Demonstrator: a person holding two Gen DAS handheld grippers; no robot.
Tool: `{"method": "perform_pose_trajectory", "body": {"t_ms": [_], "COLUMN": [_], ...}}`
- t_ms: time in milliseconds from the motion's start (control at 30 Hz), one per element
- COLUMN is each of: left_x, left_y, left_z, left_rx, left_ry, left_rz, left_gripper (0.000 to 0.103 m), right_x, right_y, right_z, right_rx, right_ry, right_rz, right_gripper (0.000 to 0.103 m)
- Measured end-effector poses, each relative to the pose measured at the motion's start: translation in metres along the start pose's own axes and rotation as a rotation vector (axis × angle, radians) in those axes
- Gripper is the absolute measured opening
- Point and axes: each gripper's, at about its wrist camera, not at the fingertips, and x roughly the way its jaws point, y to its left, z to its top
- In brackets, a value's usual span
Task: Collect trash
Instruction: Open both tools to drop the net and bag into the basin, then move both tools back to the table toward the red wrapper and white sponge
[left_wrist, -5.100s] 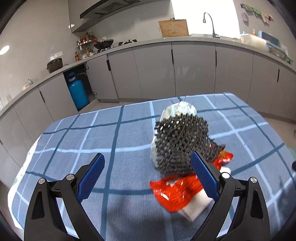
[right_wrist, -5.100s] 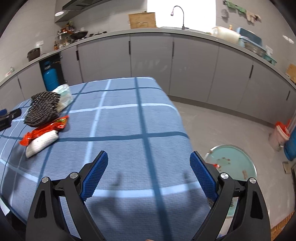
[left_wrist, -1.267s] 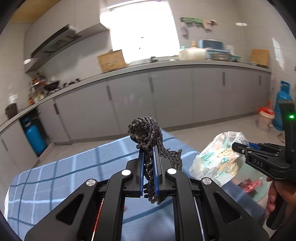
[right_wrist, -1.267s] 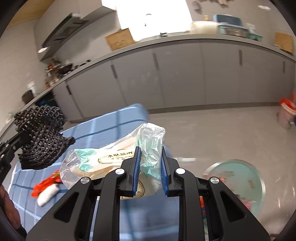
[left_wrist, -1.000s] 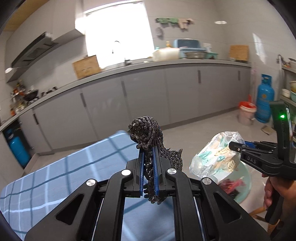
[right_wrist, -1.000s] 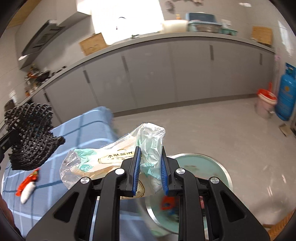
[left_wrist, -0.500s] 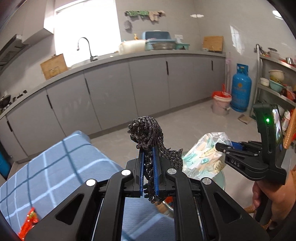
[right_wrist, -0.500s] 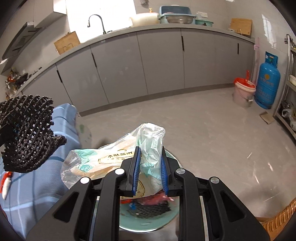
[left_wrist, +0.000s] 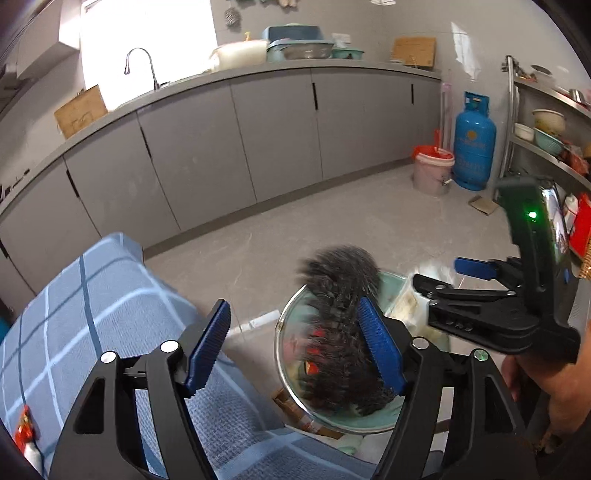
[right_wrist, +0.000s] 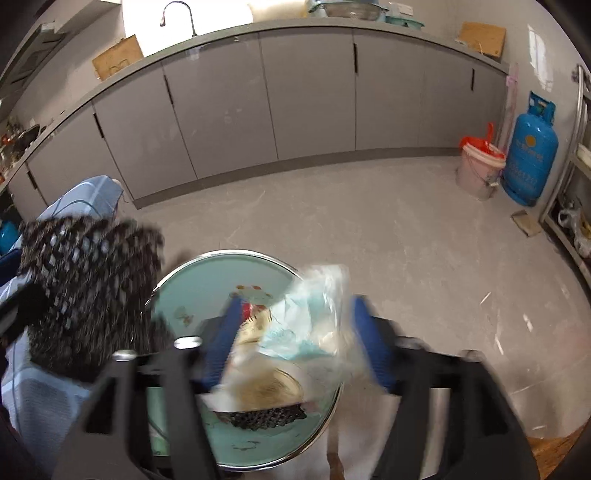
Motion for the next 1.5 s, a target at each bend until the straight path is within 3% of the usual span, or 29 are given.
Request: {"method": "perform_pose_trajectory", "body": {"t_ms": [167,400,667,933,1133,1233,1500], "left_x": [-0.004,-0.024,-0.059,-0.097,-0.140,-0.151,-0.158], "left_y": [0.018,0.033,0.072,0.149,0.238,0.267,0.296], "left_z": [-0.003,-0.002,-0.012,-0.044,-0.097,-0.119,-0.158], "left_rx": [-0.024,-0.019,-0.014,-0.078,-0.157,-0.180,-0.219], "left_ry": [0.002,-0.032,-0.050,-0.006,0.064,0.102,0.166], "left_rz": [0.030,0.097,0.203,0.359,0.534,0.582,0.552], "left_gripper": [0.072,0.082,0.083,0.084,0.084,0.084,0.084], "right_x": [-0.004,-0.023,-0.049,-0.072,-0.086,-0.095,-0.114], "right_y": [-0.008,-0.009,0.024,0.097,0.174,0.215,0.292], "right_z": [-0.010,-0.010,-0.012,-0.010,-0.017,-0.025,-0.045], "right_rx": [0.047,0.089,0.064,-0.009,-0.097,-0.164,-0.288], "right_ry": [0.002,-0.023,-0.046,-0.047,-0.020,-0.010,0.007], "right_rz": [0.002,0.023,0.080,0.198,0.315,0.362,0.427], "right_gripper": [0.069,0.076,0.078,0.084,0.087,0.088,0.092]}}
